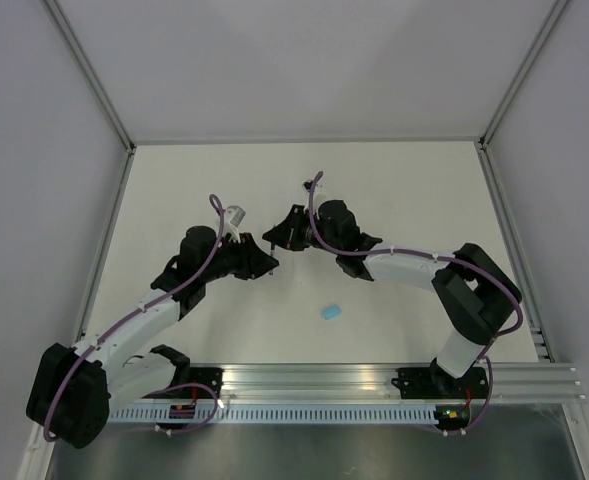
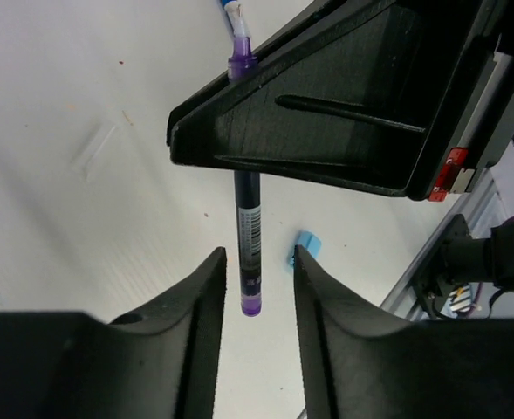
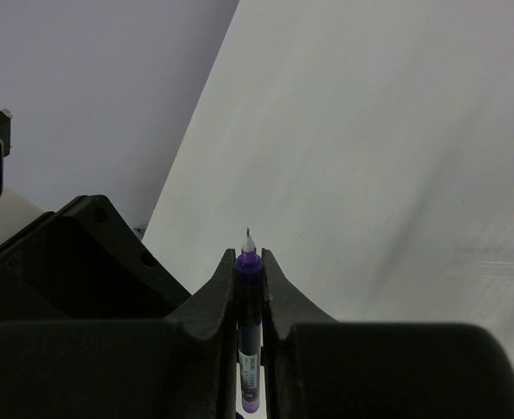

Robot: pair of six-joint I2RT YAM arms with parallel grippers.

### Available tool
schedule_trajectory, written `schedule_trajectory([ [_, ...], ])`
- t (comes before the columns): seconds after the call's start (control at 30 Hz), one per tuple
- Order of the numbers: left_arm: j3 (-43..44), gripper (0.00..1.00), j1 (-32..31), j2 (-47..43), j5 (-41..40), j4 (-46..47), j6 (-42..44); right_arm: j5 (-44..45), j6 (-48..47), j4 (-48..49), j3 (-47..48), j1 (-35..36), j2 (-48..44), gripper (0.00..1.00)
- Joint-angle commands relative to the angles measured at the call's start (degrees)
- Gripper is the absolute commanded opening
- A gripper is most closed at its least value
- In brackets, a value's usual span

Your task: Insert the pens into the pen caps

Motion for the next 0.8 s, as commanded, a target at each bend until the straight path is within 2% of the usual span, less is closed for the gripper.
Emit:
schedule_trajectory([
  [0.0, -0.6, 0.44, -0.2, -1.2, 3.6, 5.3, -1.4, -1.4, 1.2, 4.3, -0.9, 0.8, -3.1, 0.00],
  [0.07, -0.8, 0.48, -0.2, -1.2, 5.1, 6.7, -1.8, -1.7, 1.4, 4.9, -1.1, 1.3, -3.5, 0.00],
  [0.13, -0.9, 0.49, -0.2, -1.3, 5.4, 7.2, -1.8, -1.7, 1.5, 5.2, -1.1, 1.7, -3.7, 0.00],
  [0.33, -1.1, 0.40, -0.2, -1.5, 5.6, 7.1, -1.4, -1.7, 2.4, 6.8, -1.6, 2.6, -3.8, 0.00],
  [0.37, -1.1, 0.36, -0.2, -1.2, 5.9, 7.2, -1.2, -1.8, 2.5, 7.1, -1.5, 2.8, -3.8, 0.00],
  [0.5, -1.0, 0.05, -0.2, -0.9, 6.6, 7.4, -1.4, -1.6, 2.5, 7.1, -1.6, 3.0, -3.8, 0.00],
  [0.53, -0.9, 0.02, -0.2, -0.9, 6.7, 7.4, -1.4, -1.4, 2.4, 7.0, -1.6, 3.1, -4.0, 0.00],
  [0.67, -1.3, 0.02, -0.2, -0.7, 7.3, 7.8, -1.7, 1.7, -0.4, 1.0, 0.4, 3.0, -5.1, 0.00],
  [0.7, -1.3, 0.02, -0.2, -0.6, 7.6, 8.2, -1.9, 1.9, -1.3, 0.3, 1.0, 3.0, -5.2, 0.02],
  [0.77, -1.3, 0.02, -0.2, -0.5, 8.0, 8.2, -1.9, 2.0, -1.6, -1.7, 1.8, 3.0, -5.7, 0.30],
])
